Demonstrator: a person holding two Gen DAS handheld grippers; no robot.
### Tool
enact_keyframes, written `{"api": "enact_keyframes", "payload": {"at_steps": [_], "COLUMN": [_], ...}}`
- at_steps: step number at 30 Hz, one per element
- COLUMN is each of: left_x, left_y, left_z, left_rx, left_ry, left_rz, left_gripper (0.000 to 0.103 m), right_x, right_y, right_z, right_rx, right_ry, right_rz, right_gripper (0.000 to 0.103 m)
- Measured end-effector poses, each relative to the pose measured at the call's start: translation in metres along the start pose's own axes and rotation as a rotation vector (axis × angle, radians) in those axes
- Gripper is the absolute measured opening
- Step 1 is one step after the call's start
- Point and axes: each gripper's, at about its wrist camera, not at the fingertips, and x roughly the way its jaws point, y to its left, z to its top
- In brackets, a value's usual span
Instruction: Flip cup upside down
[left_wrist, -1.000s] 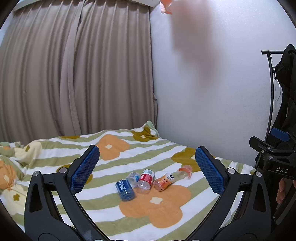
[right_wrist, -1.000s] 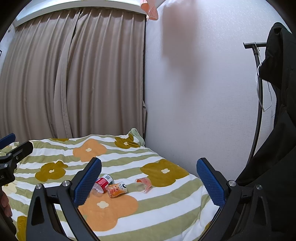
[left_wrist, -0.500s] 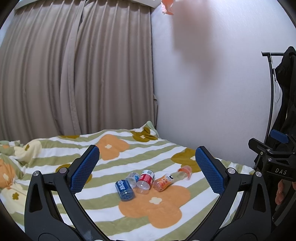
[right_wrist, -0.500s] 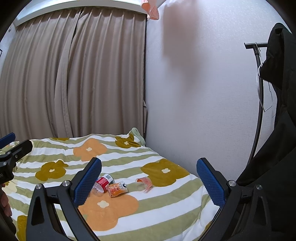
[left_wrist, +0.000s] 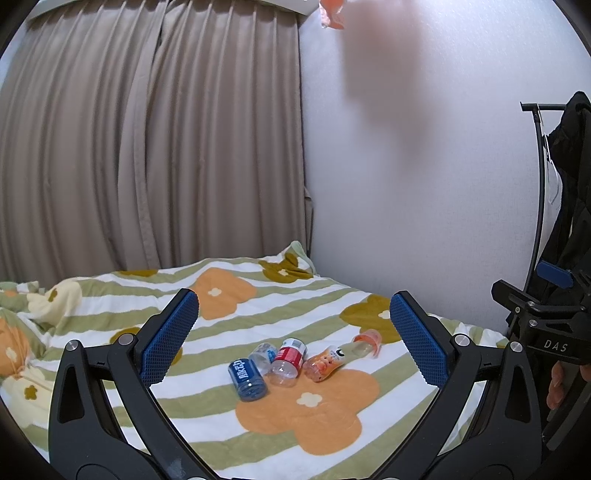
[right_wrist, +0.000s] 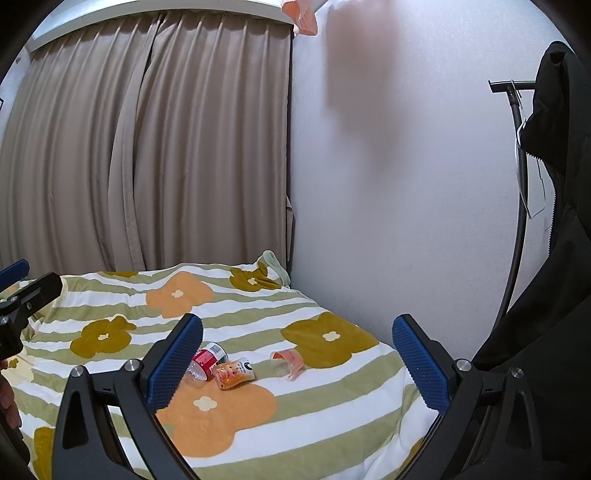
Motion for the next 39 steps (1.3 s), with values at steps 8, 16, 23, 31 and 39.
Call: {"api": "enact_keyframes", "payload": {"at_steps": [8, 16, 23, 31, 39], "left_x": [0.001, 0.003, 0.004, 0.002, 0.001], "left_y": [-0.001, -0.003, -0.003, -0.002, -0.004], "left_z": [0.002, 0.004, 0.004, 0.001, 0.000], "left_rx": [0.002, 0.007, 0.005, 0.003, 0.000], "left_ry": [0.003, 0.005, 0.007, 0.012, 0.014], "left_rz": [-0.001, -0.005, -0.007, -0.009, -0.013], "left_gripper": [0.103, 0.103, 0.103, 0.103, 0.103], "right_x": [0.000, 0.000, -0.001, -0.008, -0.006], "right_y": [-0.001, 0.000, -0.003, -0.009, -0.009], "right_z": [0.000, 0.002, -0.003, -0.008, -0.003], "right_rx": [-0.001, -0.002, -0.003, 0.001, 0.003], "right_ry": [0.002, 0.004, 0.006, 0.018, 0.024], "right_rz": [-0.002, -0.003, -0.006, -0.016, -0.018], "right_gripper": [0.102, 0.102, 0.102, 0.102, 0.102]}}
